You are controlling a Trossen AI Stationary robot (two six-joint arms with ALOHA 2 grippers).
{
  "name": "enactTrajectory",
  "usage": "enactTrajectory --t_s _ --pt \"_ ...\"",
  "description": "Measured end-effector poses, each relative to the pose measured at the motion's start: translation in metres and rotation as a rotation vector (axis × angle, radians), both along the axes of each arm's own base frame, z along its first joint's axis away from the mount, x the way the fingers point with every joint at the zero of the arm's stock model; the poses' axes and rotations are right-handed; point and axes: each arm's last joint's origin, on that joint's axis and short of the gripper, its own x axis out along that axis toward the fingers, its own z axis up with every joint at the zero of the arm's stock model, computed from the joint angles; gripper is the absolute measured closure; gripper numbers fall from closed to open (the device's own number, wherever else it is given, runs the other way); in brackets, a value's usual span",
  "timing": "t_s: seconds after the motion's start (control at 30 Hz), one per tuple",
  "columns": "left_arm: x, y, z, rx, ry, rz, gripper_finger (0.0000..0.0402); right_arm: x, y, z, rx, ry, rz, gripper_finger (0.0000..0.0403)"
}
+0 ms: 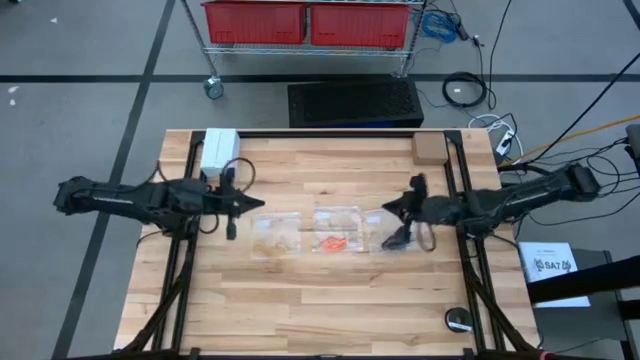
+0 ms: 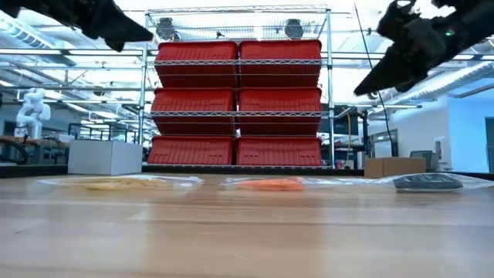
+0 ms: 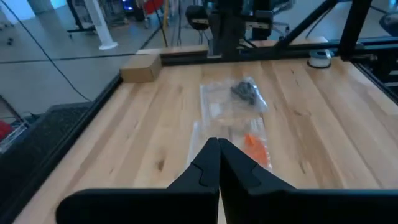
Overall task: Sort rubber bands
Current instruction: Return to Home Position
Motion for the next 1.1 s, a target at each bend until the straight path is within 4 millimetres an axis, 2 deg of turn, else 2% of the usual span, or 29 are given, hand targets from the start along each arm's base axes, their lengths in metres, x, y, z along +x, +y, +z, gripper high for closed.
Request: enactTrajectory --t_s 0.2,0.33,0.43,0.57,0.9,1.1 --pt "-0.034 0.006 0.006 -0.012 -0.056 0.059 0.04 -0.043 -0.017 0.005 -0.028 -0.189 0.017 0.0403" --pt "-0.04 0.009 -0.012 0.011 -0.172 0.125 0.04 -0.072 -0.022 0.005 -0.044 -0.363 0.03 0.0403" --pt "-0.038 0.01 -0.038 0.028 -0.146 0.14 0.04 -0.085 -0.024 0.001 -0.041 -0.455 0.034 0.0403" --pt "-0.043 0.011 -0.051 -0.009 -0.164 0.147 0.04 -0.094 -0.026 -0.005 -0.051 -0.516 0.084 0.0403" --pt "-0.067 0.01 -0.041 0.053 -0.395 0.12 0.04 -0.101 -0.033 0.004 -0.181 -0.606 0.153 0.0403" --pt "-0.056 0.01 -0.082 0.053 -0.36 0.138 0.04 -0.098 -0.041 0.002 -0.202 -0.63 0.174 0.0403"
